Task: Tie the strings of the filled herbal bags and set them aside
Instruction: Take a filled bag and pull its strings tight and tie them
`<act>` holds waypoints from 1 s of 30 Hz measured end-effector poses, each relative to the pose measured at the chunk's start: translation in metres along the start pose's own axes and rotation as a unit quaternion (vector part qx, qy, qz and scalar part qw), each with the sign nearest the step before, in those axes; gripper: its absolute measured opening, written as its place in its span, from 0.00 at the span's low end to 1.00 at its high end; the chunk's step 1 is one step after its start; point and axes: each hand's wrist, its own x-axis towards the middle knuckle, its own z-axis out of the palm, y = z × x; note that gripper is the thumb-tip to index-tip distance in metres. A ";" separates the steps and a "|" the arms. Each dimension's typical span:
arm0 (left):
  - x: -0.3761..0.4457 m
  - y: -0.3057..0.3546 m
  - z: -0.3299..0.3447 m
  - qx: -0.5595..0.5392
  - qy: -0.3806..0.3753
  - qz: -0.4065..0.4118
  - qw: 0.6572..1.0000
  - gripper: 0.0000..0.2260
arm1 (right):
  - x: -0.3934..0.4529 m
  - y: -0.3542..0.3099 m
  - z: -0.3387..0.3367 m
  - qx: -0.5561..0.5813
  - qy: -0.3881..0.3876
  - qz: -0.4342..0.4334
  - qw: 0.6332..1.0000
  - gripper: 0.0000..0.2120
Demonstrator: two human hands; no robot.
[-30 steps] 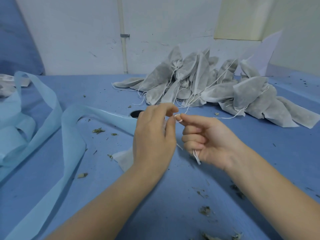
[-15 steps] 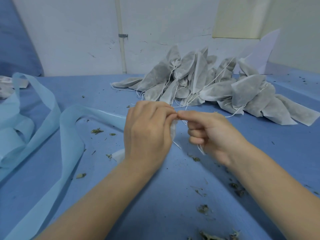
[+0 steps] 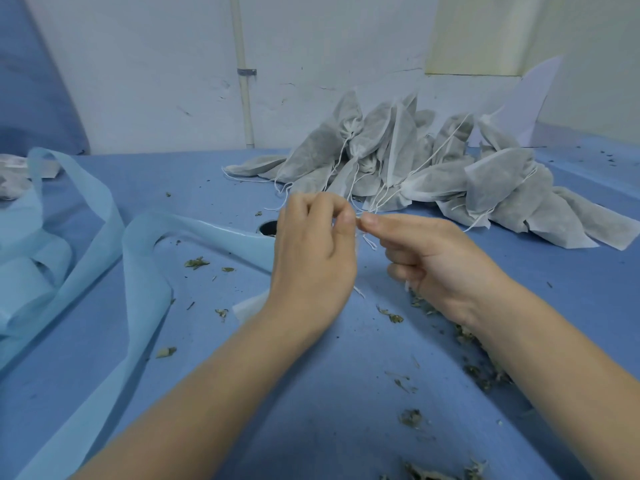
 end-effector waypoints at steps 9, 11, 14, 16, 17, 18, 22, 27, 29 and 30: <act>0.003 -0.004 -0.009 0.157 0.025 0.134 0.978 0.06 | -0.004 -0.003 0.000 -0.056 0.034 -0.044 0.997 0.14; 0.004 -0.002 -0.009 0.137 0.011 0.110 0.984 0.07 | -0.003 0.002 0.002 -0.020 0.033 -0.052 0.998 0.12; 0.003 0.000 -0.007 0.139 0.007 0.068 0.988 0.13 | -0.001 0.007 0.012 0.062 0.006 -0.058 0.996 0.06; 0.002 0.001 -0.006 0.120 0.010 0.037 0.992 0.14 | -0.001 0.008 0.019 0.130 -0.003 -0.060 0.990 0.06; 0.002 0.002 -0.006 0.104 0.004 0.020 0.994 0.12 | -0.001 0.008 0.022 0.161 -0.002 -0.059 0.985 0.07; 0.002 0.004 -0.005 0.090 -0.005 0.006 0.996 0.09 | -0.001 0.008 0.024 0.177 0.006 -0.057 0.983 0.07; 0.005 0.014 -0.001 -0.002 -0.045 -0.086 0.995 0.10 | -0.002 0.009 0.023 0.147 0.058 -0.053 0.986 0.09; 0.009 0.017 -0.006 -0.132 -0.034 -0.164 0.977 0.13 | -0.003 0.008 0.017 0.066 0.069 -0.090 0.991 0.08; 0.011 0.016 -0.008 -0.178 -0.003 -0.182 0.967 0.13 | -0.002 0.006 0.015 0.034 0.069 -0.105 0.991 0.04; 0.011 0.016 -0.008 -0.194 0.008 -0.187 0.963 0.13 | -0.002 0.006 0.013 0.027 0.071 -0.109 0.991 0.03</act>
